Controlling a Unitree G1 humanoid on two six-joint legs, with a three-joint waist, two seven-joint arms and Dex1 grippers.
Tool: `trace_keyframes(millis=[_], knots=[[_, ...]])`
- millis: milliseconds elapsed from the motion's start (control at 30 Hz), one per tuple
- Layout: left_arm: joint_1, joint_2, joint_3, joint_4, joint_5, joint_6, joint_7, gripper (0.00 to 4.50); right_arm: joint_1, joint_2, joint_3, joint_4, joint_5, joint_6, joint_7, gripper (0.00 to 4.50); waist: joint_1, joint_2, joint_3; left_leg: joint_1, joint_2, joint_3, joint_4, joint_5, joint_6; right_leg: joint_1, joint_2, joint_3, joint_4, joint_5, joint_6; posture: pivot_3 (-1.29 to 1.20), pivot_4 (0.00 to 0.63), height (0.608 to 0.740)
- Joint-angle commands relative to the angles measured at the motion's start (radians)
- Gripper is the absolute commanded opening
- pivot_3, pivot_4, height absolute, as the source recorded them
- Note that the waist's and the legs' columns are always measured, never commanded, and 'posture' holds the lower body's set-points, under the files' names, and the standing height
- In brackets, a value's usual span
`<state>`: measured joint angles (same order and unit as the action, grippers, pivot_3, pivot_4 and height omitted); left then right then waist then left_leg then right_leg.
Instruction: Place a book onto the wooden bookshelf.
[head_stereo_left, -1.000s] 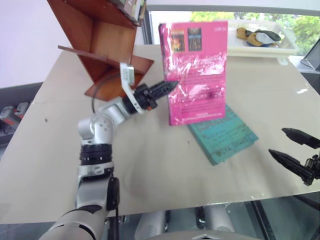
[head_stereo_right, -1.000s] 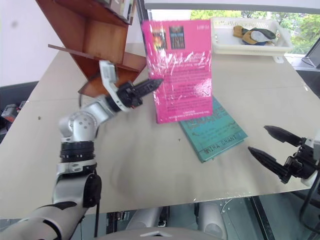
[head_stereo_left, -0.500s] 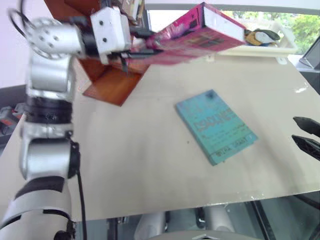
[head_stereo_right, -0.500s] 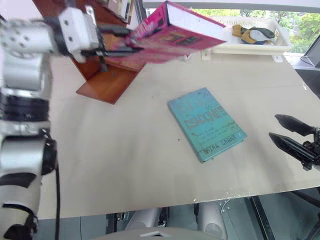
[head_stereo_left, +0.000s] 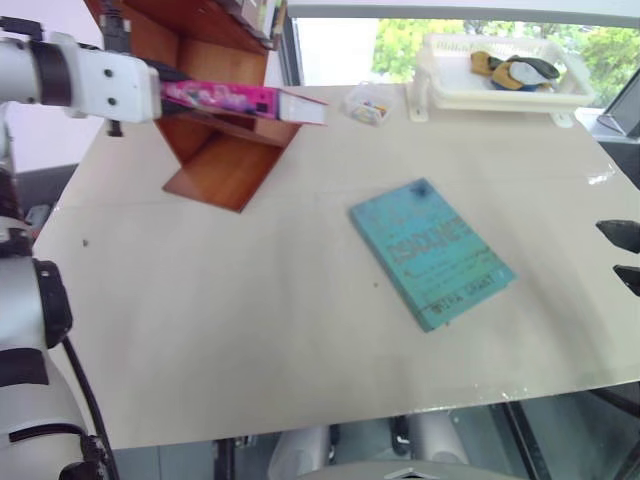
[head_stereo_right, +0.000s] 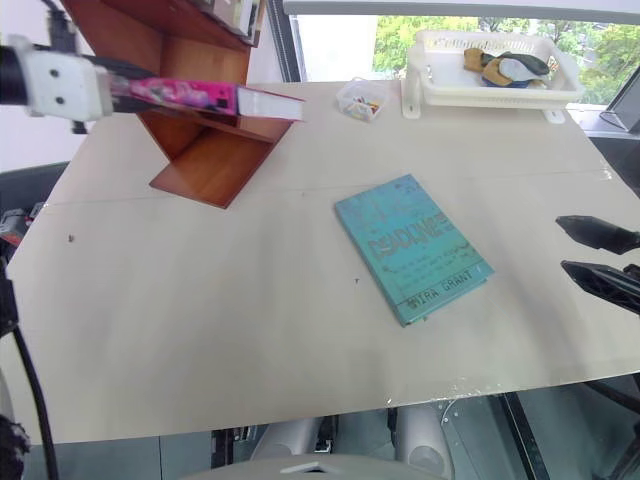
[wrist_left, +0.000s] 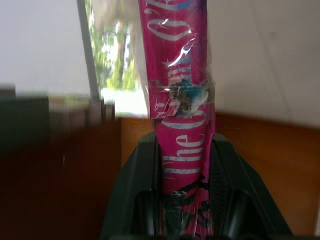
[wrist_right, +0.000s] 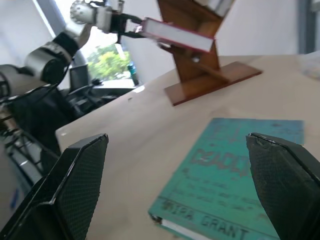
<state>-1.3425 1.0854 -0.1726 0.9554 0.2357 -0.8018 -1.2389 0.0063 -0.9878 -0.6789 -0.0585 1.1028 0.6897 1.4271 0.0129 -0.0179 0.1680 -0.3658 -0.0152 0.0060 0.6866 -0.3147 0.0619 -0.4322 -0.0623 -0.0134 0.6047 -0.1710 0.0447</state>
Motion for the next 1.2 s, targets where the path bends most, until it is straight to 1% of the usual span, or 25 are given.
trace_keyframes(millis=[33,100,267,400,433,467,600,733,867,900,967,1000,1033,1067,1100,1133,1200], knots=[[-0.046,0.025,-0.021,0.080,0.092,-0.064,0.133,0.75,-0.036,-0.023,-0.003,-0.012,0.019,0.024,0.023,4.50,0.000,-0.001,0.000,0.000,0.000,0.000,0.000,0.000,0.000,0.000,0.000,0.000,0.000,0.000,0.000,0.00,0.150,0.740],[-0.061,0.024,-0.037,0.123,0.140,-0.089,0.218,0.75,-0.048,-0.019,0.000,-0.015,0.019,0.035,0.027,4.50,0.001,-0.001,0.001,0.000,0.000,0.000,0.000,0.000,0.000,0.000,0.000,0.000,0.001,0.000,0.000,0.00,0.150,0.740],[-0.096,0.030,-0.101,0.230,0.263,-0.119,0.367,0.75,-0.068,-0.023,-0.005,-0.017,0.017,0.053,0.023,4.50,0.000,-0.002,0.001,0.000,0.000,0.000,0.000,0.000,0.000,-0.001,-0.001,0.000,0.002,0.000,0.000,0.00,0.150,0.740],[-0.119,0.014,-0.104,0.291,0.261,-0.086,0.391,0.75,-0.068,-0.024,-0.012,-0.011,-0.007,0.045,0.026,4.50,-0.006,-0.002,0.001,0.001,0.000,0.002,0.000,0.000,0.000,-0.001,0.000,0.001,0.003,0.000,0.001,0.00,0.150,0.740],[-0.126,0.015,-0.115,0.297,0.275,-0.074,0.398,1.77,-0.066,-0.024,-0.016,-0.009,-0.010,0.043,0.029,4.50,-0.007,-0.002,0.001,0.001,0.001,0.002,0.000,0.000,0.000,-0.001,0.000,0.001,0.003,0.000,0.001,0.00,0.150,0.740],[-0.136,0.019,-0.133,0.295,0.304,-0.072,0.423,2.10,-0.063,-0.023,-0.020,-0.008,-0.013,0.041,0.030,4.50,-0.008,-0.002,0.001,0.001,0.001,0.003,0.000,0.000,0.000,-0.001,0.000,0.001,0.004,0.000,0.001,0.00,0.150,0.740],[-0.171,0.038,-0.191,0.289,0.391,-0.062,0.474,4.06,-0.052,-0.022,-0.037,-0.006,-0.018,0.041,0.040,4.50,-0.004,-0.004,0.002,0.001,0.001,0.003,0.000,0.000,0.000,-0.001,0.000,0.002,0.004,0.000,0.001,0.00,0.150,0.740],[-0.184,0.063,-0.198,0.296,0.409,-0.051,0.463,4.06,-0.054,-0.027,-0.047,0.008,-0.023,0.041,0.050,4.50,-0.001,-0.005,0.003,0.001,0.001,0.003,0.001,0.000,0.000,-0.002,-0.001,0.002,0.003,0.001,0.001,0.00,0.150,0.740],[-0.182,0.101,-0.143,0.299,0.351,-0.050,0.456,4.06,-0.058,-0.031,-0.050,0.027,-0.033,0.038,0.061,4.50,-0.001,-0.006,0.003,-0.001,0.001,0.004,0.000,0.001,-0.002,-0.003,-0.001,0.002,0.003,0.001,0.001,0.00,0.150,0.740],[-0.168,0.097,-0.072,0.306,0.257,-0.036,0.407,4.06,-0.055,-0.030,-0.049,0.033,-0.039,0.035,0.064,4.50,-0.001,-0.006,0.003,-0.001,0.001,0.004,0.000,0.001,-0.002,-0.004,-0.001,0.002,0.003,0.001,0.001,0.00,0.150,0.740],[-0.115,0.062,0.101,0.298,0.005,0.027,0.215,4.06,-0.042,-0.021,-0.053,0.050,-0.050,0.032,0.062,4.50,-0.001,-0.006,0.004,-0.003,0.001,0.004,0.001,0.001,-0.003,-0.005,-0.001,0.002,0.004,0.001,0.001,0.00,0.150,0.740],[-0.075,0.036,0.198,0.267,-0.140,0.092,0.100,4.06,-0.032,-0.014,-0.059,0.055,-0.050,0.036,0.055,4.50,-0.001,-0.006,0.003,-0.004,0.001,0.004,0.002,0.001,-0.003,-0.007,-0.002,0.002,0.004,0.001,0.001,0.00,0.150,0.740],[0.000,0.015,0.284,0.180,-0.289,0.200,-0.012,4.06,-0.003,-0.008,-0.060,0.050,-0.068,0.029,0.058,4.50,0.001,-0.005,0.003,-0.004,0.001,0.004,0.002,0.002,-0.003,-0.007,-0.002,0.002,0.005,0.001,0.001,0.00,0.150,0.740],[0.101,0.003,0.359,0.054,-0.422,0.334,-0.087,4.06,0.030,-0.005,-0.060,0.047,-0.090,0.018,0.064,4.50,0.001,-0.003,0.002,-0.004,0.000,0.005,0.002,0.002,-0.004,-0.007,-0.002,0.001,0.005,0.001,0.001,0.00,0.150,0.740],[0.258,-0.003,0.438,-0.144,-0.557,0.499,-0.117,4.06,0.065,0.003,-0.062,0.042,-0.108,0.010,0.064,4.50,0.000,-0.002,0.001,-0.004,0.001,0.005,0.002,0.002,-0.004,-0.007,-0.003,0.001,0.006,0.001,0.001,0.00,0.150,0.740],[0.394,-0.007,0.503,-0.319,-0.657,0.644,-0.110,4.06,0.092,0.008,-0.064,0.040,-0.120,0.003,0.065,4.50,-0.004,0.000,0.000,-0.004,0.001,0.005,0.002,0.002,-0.004,-0.007,-0.004,0.001,0.007,0.001,0.001,0.00,0.150,0.740],[0.681,-0.022,0.636,-0.660,-0.835,0.950,-0.025,4.06,0.152,0.021,-0.057,0.037,-0.161,-0.030,0.073,4.50,-0.014,0.001,0.000,-0.005,0.002,0.005,0.001,0.002,-0.004,-0.008,-0.007,0.003,0.007,0.001,0.001,0.00,0.150,0.740]])
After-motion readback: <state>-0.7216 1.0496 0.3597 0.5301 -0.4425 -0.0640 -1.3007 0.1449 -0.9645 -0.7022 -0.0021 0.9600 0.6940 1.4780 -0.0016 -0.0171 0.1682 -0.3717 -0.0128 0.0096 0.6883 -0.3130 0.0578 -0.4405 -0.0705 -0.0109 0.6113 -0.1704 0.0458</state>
